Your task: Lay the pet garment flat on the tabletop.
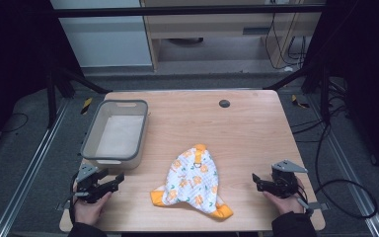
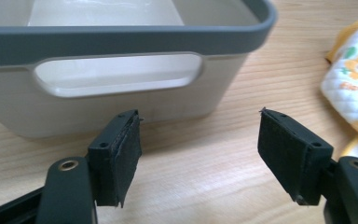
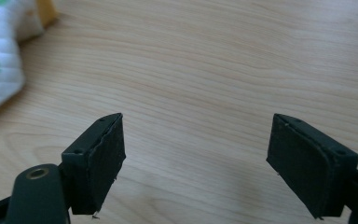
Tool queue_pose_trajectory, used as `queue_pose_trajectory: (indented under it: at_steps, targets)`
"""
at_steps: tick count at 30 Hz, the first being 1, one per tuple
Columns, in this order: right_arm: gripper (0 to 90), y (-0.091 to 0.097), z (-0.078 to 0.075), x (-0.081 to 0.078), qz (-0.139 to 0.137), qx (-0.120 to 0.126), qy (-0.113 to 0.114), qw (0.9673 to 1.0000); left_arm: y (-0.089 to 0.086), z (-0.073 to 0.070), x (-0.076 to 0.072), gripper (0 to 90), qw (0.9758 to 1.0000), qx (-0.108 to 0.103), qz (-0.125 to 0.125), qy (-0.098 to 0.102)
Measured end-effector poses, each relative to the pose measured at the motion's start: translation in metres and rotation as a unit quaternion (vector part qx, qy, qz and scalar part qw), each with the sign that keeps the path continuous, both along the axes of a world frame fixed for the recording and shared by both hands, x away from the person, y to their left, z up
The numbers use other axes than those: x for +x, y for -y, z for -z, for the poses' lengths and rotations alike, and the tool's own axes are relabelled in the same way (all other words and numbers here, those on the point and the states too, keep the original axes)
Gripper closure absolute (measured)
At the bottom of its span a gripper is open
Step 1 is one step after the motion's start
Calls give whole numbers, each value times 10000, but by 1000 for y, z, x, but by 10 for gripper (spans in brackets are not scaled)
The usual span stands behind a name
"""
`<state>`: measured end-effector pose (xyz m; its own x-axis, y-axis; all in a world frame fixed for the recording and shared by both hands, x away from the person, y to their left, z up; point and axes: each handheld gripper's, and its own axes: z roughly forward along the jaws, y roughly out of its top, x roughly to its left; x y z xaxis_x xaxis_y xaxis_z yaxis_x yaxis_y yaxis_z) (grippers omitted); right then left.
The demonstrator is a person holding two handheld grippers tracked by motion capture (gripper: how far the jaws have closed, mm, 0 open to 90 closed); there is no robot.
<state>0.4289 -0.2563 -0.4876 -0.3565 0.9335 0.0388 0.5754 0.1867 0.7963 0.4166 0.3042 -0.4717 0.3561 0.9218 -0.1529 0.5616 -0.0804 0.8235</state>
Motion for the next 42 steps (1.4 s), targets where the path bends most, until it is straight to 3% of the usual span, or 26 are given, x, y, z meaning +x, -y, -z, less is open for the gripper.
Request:
queue_pose_trajectory:
  at_steps: [9, 19, 25, 32, 42]
  targets:
    - [167, -9, -5, -4, -267, 338, 11, 9991, 23, -5, -7, 292, 9989, 243, 412, 5]
    - [185, -15, -16, -4, -419, 613, 188, 9971, 48, -20, -5, 287, 9961, 246, 829, 193]
    - [186, -23, -28, -2, -527, 609, 328, 9962, 57, -32, -4, 284, 9943, 210, 990, 342]
    - [187, -35, -46, 6, -675, 608, 511, 9946, 70, -52, 8, 280, 9928, 103, 1078, 507]
    - [197, -55, -68, 27, -886, 630, 666, 9918, 98, -55, 36, 279, 9921, 230, 1150, 441]
